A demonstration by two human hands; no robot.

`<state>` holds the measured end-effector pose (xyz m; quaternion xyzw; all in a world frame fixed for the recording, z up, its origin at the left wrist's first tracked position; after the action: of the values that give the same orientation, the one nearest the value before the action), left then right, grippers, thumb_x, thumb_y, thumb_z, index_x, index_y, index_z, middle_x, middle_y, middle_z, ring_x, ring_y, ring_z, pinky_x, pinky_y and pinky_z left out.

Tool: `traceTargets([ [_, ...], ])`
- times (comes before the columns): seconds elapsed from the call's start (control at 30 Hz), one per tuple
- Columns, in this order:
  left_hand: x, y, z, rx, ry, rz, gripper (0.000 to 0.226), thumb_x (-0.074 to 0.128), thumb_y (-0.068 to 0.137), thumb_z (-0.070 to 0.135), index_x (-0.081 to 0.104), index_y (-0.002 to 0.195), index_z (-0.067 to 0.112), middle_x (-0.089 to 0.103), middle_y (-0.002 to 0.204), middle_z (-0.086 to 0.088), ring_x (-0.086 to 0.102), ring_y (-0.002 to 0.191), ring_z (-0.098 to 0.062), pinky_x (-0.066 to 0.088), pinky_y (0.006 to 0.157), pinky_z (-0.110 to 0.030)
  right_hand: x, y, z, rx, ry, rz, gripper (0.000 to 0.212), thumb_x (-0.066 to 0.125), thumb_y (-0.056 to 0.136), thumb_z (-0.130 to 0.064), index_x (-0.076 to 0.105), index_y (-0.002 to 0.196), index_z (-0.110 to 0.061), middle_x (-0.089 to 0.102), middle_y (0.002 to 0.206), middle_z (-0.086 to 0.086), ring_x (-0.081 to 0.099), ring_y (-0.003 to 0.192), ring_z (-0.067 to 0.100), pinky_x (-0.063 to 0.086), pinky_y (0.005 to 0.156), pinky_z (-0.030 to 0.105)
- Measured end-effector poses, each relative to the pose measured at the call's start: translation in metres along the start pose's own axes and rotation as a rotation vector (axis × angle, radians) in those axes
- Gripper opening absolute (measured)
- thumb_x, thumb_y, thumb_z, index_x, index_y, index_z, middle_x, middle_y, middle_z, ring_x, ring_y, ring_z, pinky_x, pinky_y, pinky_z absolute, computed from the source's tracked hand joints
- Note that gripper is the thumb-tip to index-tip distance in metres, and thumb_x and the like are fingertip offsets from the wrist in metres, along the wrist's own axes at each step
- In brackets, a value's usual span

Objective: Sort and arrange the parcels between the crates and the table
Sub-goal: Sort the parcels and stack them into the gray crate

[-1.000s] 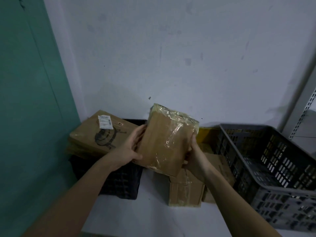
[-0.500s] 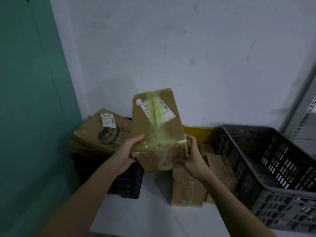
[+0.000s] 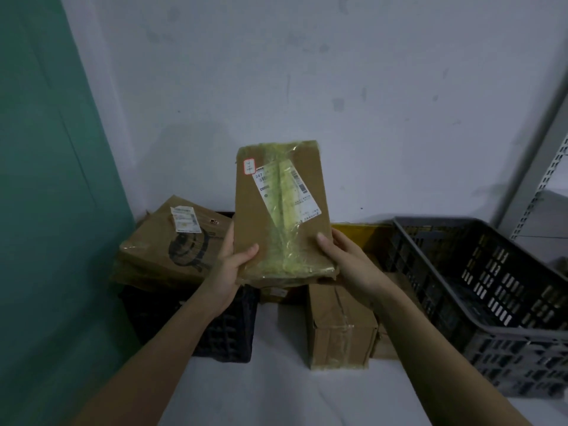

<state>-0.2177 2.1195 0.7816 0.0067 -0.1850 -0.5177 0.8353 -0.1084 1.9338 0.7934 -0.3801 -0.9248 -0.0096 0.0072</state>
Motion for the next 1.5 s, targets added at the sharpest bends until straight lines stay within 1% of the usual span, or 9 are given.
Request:
traceTargets([
  [0.1,0.023,0.002,-0.014,0.033,0.104,-0.012,0.066,0.057,0.096,0.007,0.036,0.148,0.042,0.058,0.139,0.010,0.054,0.129,-0.015,0.045,0.105,-0.042,-0.005,0.001,0.004,-0.092,0.095,0.266,0.040,0.056,0.098,-0.044,0.052,0.137,-0.035,0.068,0.122,-0.004,0.070,0.101,0.017,0.062,0.076,0.040],
  [0.27,0.066,0.009,-0.026,0.099,0.164,-0.002,0.075,0.057,0.097,0.008,0.024,0.153,0.045,0.049,0.147,0.009,0.051,0.132,-0.011,0.040,0.112,-0.047,-0.045,-0.005,-0.004,-0.200,0.091,0.315,0.046,0.062,0.096,-0.034,0.049,0.140,-0.030,0.067,0.120,-0.001,0.073,0.093,0.016,0.061,0.066,0.031],
  [0.53,0.165,0.032,-0.052,0.099,0.260,-0.027,0.074,0.056,0.098,0.008,0.021,0.155,0.040,0.051,0.142,0.018,0.054,0.123,0.004,0.046,0.099,-0.023,-0.148,-0.014,0.002,-0.232,0.070,0.339,0.035,0.062,0.097,-0.029,0.058,0.132,-0.026,0.072,0.115,-0.003,0.072,0.101,0.018,0.060,0.084,0.038],
  [0.7,0.239,0.050,-0.070,0.076,0.267,0.018,0.048,0.045,0.104,0.027,0.032,0.149,0.039,0.056,0.121,0.028,0.059,0.097,0.016,0.048,0.081,-0.012,-0.236,-0.027,-0.007,-0.239,0.054,0.382,0.028,0.063,0.097,-0.028,0.063,0.125,-0.028,0.073,0.114,-0.005,0.071,0.103,0.014,0.059,0.087,0.031],
  [0.9,0.313,0.070,-0.104,0.028,0.319,0.046,0.035,0.032,0.104,0.051,0.038,0.138,0.055,0.036,0.156,0.008,0.036,0.142,-0.015,0.031,0.117,-0.046,-0.345,-0.044,-0.014,-0.200,0.035,0.477,0.042,0.064,0.095,-0.039,0.059,0.133,-0.022,0.071,0.118,-0.003,0.070,0.106,0.017,0.055,0.097,0.043],
  [1.0,0.340,0.069,-0.138,-0.072,0.378,0.025,0.045,0.027,0.106,0.041,0.030,0.151,0.035,0.031,0.158,0.004,0.030,0.145,-0.018,0.026,0.118,-0.043,-0.394,-0.052,-0.004,-0.160,0.052,0.562,0.051,0.066,0.091,-0.046,0.057,0.136,-0.023,0.070,0.121,-0.001,0.069,0.107,0.021,0.055,0.096,0.049],
  [1.13,0.368,0.073,-0.176,-0.178,0.516,-0.070,0.049,0.034,0.106,0.036,0.027,0.154,0.030,0.034,0.147,0.010,0.033,0.132,-0.008,0.028,0.103,-0.026,-0.443,-0.059,0.017,-0.088,0.101,0.663,0.045,0.065,0.093,-0.044,0.055,0.134,-0.029,0.068,0.119,0.001,0.068,0.106,0.026,0.056,0.091,0.055],
  [1.3,0.384,0.090,-0.218,-0.291,0.620,-0.131,0.060,0.048,0.103,0.034,0.021,0.156,0.027,0.031,0.157,0.000,0.038,0.137,-0.017,0.035,0.101,-0.026,-0.479,-0.054,0.044,0.058,0.241,0.755,0.045,0.063,0.095,-0.039,0.052,0.134,-0.018,0.063,0.118,0.004,0.064,0.106,0.032,0.058,0.081,0.058],
  [1.5,0.407,0.129,-0.257,-0.357,0.631,-0.173,0.059,0.049,0.104,0.025,0.020,0.155,0.024,0.035,0.151,0.001,0.047,0.124,-0.016,0.043,0.100,-0.031,-0.522,-0.037,0.064,0.140,0.187,0.787,0.051,0.061,0.096,-0.038,0.047,0.142,-0.020,0.058,0.123,0.007,0.061,0.109,0.034,0.061,0.059,0.044],
])
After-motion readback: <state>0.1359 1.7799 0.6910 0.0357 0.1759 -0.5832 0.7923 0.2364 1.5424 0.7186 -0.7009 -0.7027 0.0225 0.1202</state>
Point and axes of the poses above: each hand's wrist, its own y-axis towards the middle knuckle, its own x-axis out of the palm, z = x × y, the point moved 4 cm from there along y, towards the middle knuckle
